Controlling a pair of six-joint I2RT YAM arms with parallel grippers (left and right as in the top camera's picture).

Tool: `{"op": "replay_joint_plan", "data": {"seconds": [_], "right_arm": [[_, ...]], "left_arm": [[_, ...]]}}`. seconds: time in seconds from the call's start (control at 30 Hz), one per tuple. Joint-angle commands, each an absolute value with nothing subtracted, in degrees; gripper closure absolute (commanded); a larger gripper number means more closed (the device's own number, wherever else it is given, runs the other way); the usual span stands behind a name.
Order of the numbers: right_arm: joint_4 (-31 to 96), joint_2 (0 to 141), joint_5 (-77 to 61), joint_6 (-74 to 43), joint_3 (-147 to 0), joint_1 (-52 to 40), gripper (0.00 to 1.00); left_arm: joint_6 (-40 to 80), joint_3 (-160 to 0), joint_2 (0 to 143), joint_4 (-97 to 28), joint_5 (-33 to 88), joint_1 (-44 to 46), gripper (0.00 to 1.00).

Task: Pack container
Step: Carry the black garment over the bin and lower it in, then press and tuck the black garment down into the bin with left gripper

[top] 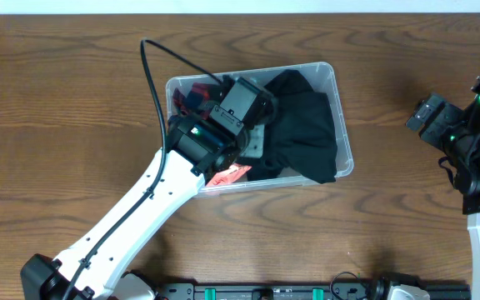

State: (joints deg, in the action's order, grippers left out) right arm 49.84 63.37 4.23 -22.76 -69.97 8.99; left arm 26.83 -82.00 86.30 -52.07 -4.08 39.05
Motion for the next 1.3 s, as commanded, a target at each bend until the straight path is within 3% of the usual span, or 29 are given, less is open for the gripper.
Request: {"op": "replay_joint_plan", "data": {"seconds": [0.0,0.13,0.37,0.6,0.83,1.27], "right_arm": [[49.8,63.4,4.1,-22.2,-70.1,9.3,0.01],[49.8,63.4,4.1,-22.2,-70.1,9.3,0.01],[49.8,63.4,4.1,-22.2,-70.1,9.3,0.01],[49.8,63.4,4.1,-22.2,-70.1,9.3,0.01],[49.8,63.4,4.1,-22.2,-70.1,9.3,0.01],[49.8,63.4,4.1,-22.2,-70.1,9.3,0.01]], "left_arm": [[26.5,-83.0,85.9,-57.5,-7.5,39.4,0.74],[26.4,-83.0,84.3,-63.2,-10.8,39.4,0.64],[22.8,-84.3,81.1,-63.9,-15.2,39.4,0.57],[7.4,-85.0,78.5,-50.2,-2.5,39.7,0.57],[-3.2,-84.3,88.8,-48.9,16.2,41.0,0.64],[-4.3,-84.3,108.2,-42.9,18.7,45.3,0.64]]}}
